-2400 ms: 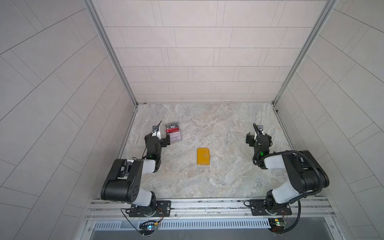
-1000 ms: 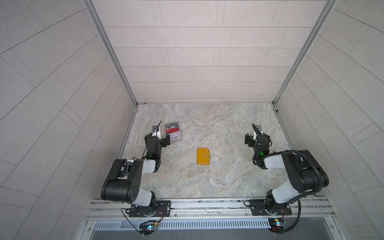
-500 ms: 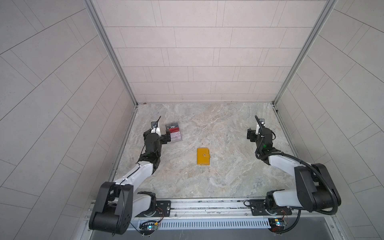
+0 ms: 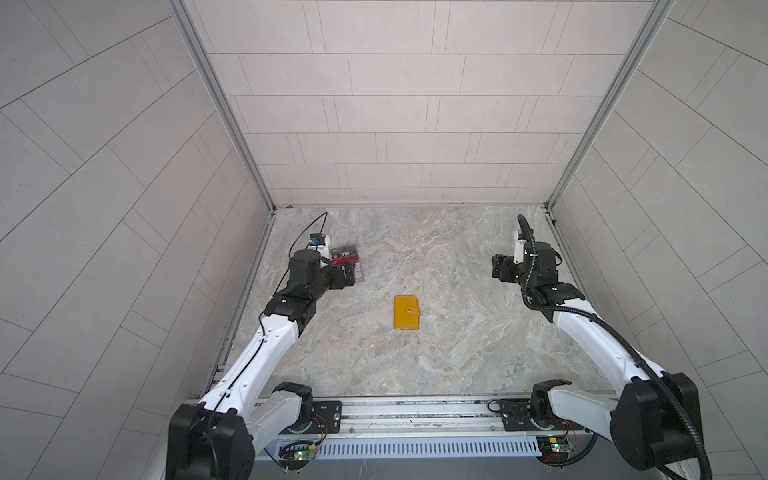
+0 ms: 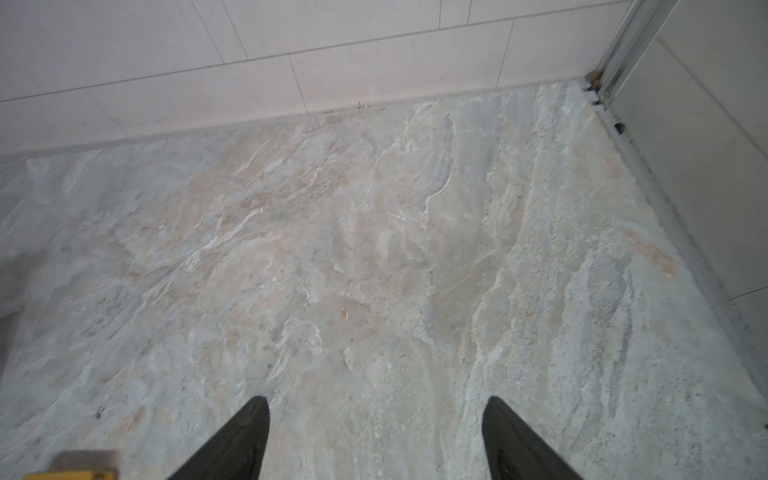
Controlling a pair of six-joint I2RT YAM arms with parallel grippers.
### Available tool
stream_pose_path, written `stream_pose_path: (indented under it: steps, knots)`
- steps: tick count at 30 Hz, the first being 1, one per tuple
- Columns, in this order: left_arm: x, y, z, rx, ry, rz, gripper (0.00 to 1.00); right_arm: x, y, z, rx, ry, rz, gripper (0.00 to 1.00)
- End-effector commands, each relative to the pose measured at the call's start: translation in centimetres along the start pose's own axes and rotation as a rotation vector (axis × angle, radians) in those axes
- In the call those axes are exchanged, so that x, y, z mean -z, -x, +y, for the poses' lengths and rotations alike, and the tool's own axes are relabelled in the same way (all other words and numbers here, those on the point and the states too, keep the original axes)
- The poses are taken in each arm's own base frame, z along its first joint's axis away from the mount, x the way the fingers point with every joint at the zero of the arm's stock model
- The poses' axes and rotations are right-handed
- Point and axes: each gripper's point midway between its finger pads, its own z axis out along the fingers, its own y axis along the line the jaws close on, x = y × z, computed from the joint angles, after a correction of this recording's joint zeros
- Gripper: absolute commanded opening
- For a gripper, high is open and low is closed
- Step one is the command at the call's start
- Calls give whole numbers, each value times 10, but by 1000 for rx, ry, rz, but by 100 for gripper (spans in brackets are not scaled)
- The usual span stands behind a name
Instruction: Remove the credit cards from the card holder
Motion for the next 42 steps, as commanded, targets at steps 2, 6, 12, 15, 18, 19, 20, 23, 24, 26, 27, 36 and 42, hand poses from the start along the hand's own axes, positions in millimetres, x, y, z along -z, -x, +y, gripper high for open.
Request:
stream_pose_path:
  steps: [2, 6, 12, 15, 18, 19, 20, 23, 24, 26, 27, 36, 42]
  knots:
    - [0, -55, -27, 99, -164, 176, 100, 17, -35, 23, -104, 119, 187, 73]
    - [-5, -78, -39, 136, -226, 215, 96, 22, -52, 41, -111, 187, 255, 72]
    - [-12, -105, -60, 154, -311, 305, 89, 22, -84, 87, -59, 296, 346, 72]
    - [-13, -113, -65, 152, -321, 323, 88, 17, -97, 111, -58, 341, 374, 71]
    - [-16, -122, -67, 167, -337, 345, 86, 12, -110, 134, -46, 374, 404, 69]
    - [-18, -125, -68, 175, -344, 353, 85, 10, -116, 142, -37, 379, 422, 69]
    - [-20, -129, -68, 184, -351, 365, 83, 8, -121, 149, -29, 384, 438, 68]
    - [-25, -138, -72, 205, -373, 390, 76, 1, -132, 168, -11, 402, 495, 65]
    - [-27, -141, -73, 208, -378, 398, 74, -1, -134, 172, -15, 409, 511, 64]
    - [-29, -145, -78, 204, -395, 409, 72, -7, -141, 183, -12, 418, 537, 61]
    - [-30, -147, -81, 201, -399, 413, 72, -10, -143, 187, -10, 418, 540, 60]
    - [-40, -163, -96, 201, -418, 457, 63, -24, -165, 217, -14, 469, 593, 55]
    - [-47, -170, -106, 202, -424, 479, 62, -32, -179, 220, -3, 451, 624, 52]
